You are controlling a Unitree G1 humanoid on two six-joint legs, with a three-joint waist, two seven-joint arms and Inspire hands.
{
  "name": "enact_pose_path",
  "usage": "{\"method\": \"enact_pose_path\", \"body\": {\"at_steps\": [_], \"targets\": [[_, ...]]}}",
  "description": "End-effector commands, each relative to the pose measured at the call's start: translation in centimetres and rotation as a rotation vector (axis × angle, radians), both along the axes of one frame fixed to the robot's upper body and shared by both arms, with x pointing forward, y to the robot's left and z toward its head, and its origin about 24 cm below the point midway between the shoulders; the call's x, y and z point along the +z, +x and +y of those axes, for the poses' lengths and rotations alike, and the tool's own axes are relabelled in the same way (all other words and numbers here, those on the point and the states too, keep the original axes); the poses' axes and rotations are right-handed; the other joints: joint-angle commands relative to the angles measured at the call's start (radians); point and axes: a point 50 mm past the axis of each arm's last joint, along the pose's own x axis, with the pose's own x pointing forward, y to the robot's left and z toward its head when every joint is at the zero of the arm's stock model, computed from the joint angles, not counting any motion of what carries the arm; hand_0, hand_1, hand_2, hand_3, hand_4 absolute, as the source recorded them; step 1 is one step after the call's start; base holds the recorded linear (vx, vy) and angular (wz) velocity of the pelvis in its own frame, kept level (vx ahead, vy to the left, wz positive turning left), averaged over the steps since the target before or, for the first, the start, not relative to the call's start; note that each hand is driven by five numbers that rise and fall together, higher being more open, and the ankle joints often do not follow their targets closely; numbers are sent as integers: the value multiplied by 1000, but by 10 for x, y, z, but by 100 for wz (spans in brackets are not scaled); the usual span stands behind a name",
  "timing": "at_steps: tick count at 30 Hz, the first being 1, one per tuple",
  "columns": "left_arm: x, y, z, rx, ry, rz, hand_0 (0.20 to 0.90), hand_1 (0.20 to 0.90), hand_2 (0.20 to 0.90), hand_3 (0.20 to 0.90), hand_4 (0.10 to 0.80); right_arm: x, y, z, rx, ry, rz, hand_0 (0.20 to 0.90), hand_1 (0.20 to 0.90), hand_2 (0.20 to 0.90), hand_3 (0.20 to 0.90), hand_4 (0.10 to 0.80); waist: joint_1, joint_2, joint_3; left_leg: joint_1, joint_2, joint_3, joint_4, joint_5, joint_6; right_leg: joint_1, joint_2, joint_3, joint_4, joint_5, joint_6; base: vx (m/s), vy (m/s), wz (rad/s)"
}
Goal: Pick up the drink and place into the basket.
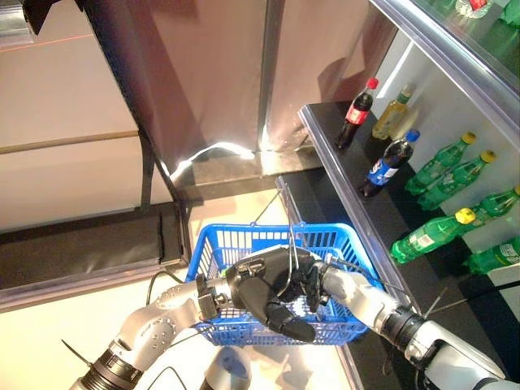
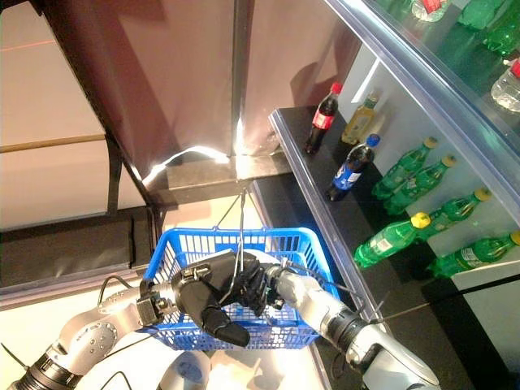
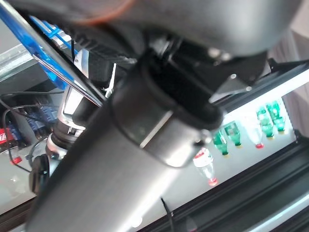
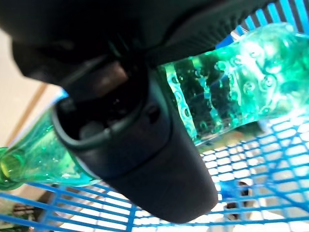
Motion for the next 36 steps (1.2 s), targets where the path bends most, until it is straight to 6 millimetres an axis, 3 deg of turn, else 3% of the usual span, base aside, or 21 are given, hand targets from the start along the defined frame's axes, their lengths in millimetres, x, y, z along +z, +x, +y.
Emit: {"method": "enact_pose_path", "body": {"at_steps": [1, 20, 22, 24, 25, 26, 27, 36], "targets": [[107, -33, -48, -418, -487, -500, 300, 300, 300, 200, 100, 36, 20, 35, 130, 37, -130, 300, 300, 300, 200, 100, 9, -8, -171, -2, -24, -33, -7, -24, 4, 34, 32, 23, 6, -22, -27, 0, 0, 0], [116, -37, -53, -455, -493, -523, 300, 300, 300, 200, 100, 11, 14, 45, 128, -37, -4, 300, 300, 300, 200, 100, 27, -19, -176, -4, -31, -48, -7, -24, 7, 34, 37, 19, 5, -22, -30, 0, 0, 0], [115, -37, -53, -461, -494, -523, 300, 300, 300, 200, 100, 10, 13, 47, 127, -37, 1, 382, 382, 382, 296, 196, 28, -20, -177, -3, -31, -48, -7, -24, 7, 34, 38, 19, 5, -21, -30, 0, 0, 0], [116, -38, -53, -464, -494, -526, 300, 300, 300, 200, 100, 9, 13, 47, 127, -40, 4, 566, 566, 566, 510, 410, 28, -20, -176, -3, -32, -48, -7, -24, 7, 34, 38, 20, 5, -20, -30, 0, 0, 0], [116, -38, -53, -465, -495, -526, 300, 300, 300, 200, 100, 9, 13, 47, 127, -42, 5, 733, 733, 733, 705, 605, 28, -20, -176, -3, -33, -48, -7, -23, 8, 34, 38, 21, 5, -19, -30, 0, 0, 0], [116, -38, -53, -464, -495, -526, 300, 300, 300, 200, 100, 8, 13, 47, 127, -43, 7, 782, 782, 782, 763, 663, 27, -20, -177, -3, -33, -47, -7, -23, 7, 34, 37, 21, 5, -19, -30, 0, 0, 0], [116, -38, -53, -461, -494, -526, 300, 300, 300, 200, 100, 7, 12, 48, 126, -44, 9, 900, 900, 900, 900, 800, 26, -19, -177, -2, -32, -46, -7, -24, 8, 34, 37, 23, 5, -19, -30, 0, 0, 0], [117, -38, -55, -452, -493, -531, 300, 300, 300, 200, 100, 5, 11, 50, 126, -51, 10, 900, 900, 900, 900, 800, 23, -18, -174, -3, -33, -40, -7, -24, 10, 31, 36, 25, 5, -19, -30, 0, 0, 0]]}}
